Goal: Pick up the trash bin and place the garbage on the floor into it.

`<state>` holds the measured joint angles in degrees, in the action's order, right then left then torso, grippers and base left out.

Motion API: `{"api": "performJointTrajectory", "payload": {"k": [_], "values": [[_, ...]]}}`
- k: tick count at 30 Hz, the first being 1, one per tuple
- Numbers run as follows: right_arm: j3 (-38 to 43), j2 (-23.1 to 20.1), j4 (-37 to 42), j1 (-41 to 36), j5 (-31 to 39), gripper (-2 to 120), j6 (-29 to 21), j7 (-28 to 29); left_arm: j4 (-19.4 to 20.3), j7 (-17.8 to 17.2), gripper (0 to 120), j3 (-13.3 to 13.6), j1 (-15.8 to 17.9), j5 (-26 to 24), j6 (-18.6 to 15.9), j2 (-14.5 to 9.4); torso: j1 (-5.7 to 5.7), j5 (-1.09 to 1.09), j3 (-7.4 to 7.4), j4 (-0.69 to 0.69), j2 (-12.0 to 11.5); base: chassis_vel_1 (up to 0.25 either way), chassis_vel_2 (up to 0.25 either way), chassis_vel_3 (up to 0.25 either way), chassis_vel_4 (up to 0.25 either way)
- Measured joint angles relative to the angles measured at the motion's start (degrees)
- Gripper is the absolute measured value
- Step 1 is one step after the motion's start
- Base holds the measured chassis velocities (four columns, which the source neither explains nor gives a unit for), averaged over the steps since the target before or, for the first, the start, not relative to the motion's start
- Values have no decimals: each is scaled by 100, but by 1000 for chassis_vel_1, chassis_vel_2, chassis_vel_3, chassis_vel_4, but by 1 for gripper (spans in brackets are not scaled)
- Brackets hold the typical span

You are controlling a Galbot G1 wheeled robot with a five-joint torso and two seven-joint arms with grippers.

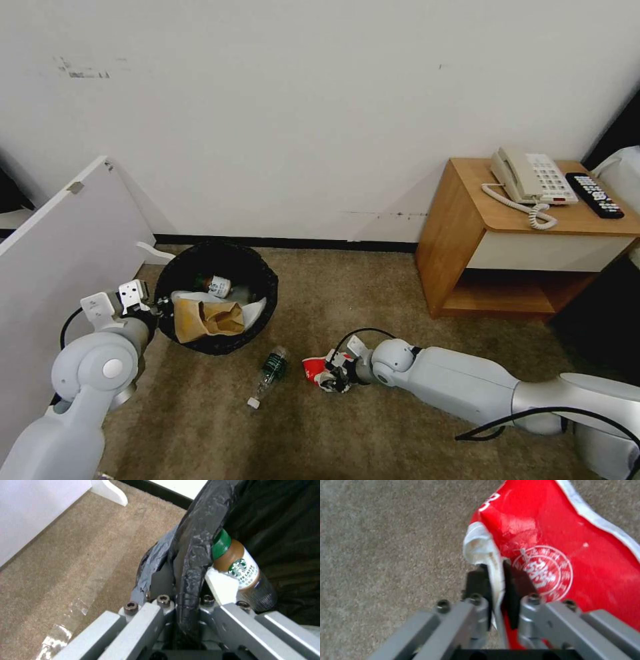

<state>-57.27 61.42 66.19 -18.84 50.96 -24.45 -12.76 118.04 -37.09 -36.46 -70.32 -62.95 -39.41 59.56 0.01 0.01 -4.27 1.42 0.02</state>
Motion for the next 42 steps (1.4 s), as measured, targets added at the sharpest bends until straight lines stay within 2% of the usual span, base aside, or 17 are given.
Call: {"api": "performJointTrajectory", "payload": {"k": [1, 2, 10, 22, 29, 42], "values": [[0, -4, 2, 0, 22, 2, 0, 16, 4, -2, 1, -1, -6, -2, 0, 0, 0, 0, 0, 0, 0, 0, 0, 0, 0], [3, -8, 6, 2, 33, 0, 1, 26, 9, -4, 0, -1, -15, -3, 1, -1, 0, 0, 0, 0, 0, 0, 0, 0, 0], [102, -139, 153, 21, 118, 0, 37, 192, 55, -4, 1, 30, -66, -29, 0, -1, 0, -1, 0, 2, -1, 0, 0, 0, 0], [682, -926, 1298, -37, 239, 0, 58, 534, 151, 19, 1, 147, -249, -25, -5, 12, 0, -1, 1, 1, -2, 0, 0, 0, 0], [1365, -1538, 2152, -199, 287, 0, 86, 705, 372, -66, 1, 183, -308, -177, -28, -65, 0, -1, 1, 1, -2, 0, 0, 0, 0], [1816, -2096, 3350, -45, 471, 0, 226, 1076, 521, -323, 0, 206, -385, -574, -90, -137, 0, 0, 1, 0, -2, 0, 0, 0, 0]]}}
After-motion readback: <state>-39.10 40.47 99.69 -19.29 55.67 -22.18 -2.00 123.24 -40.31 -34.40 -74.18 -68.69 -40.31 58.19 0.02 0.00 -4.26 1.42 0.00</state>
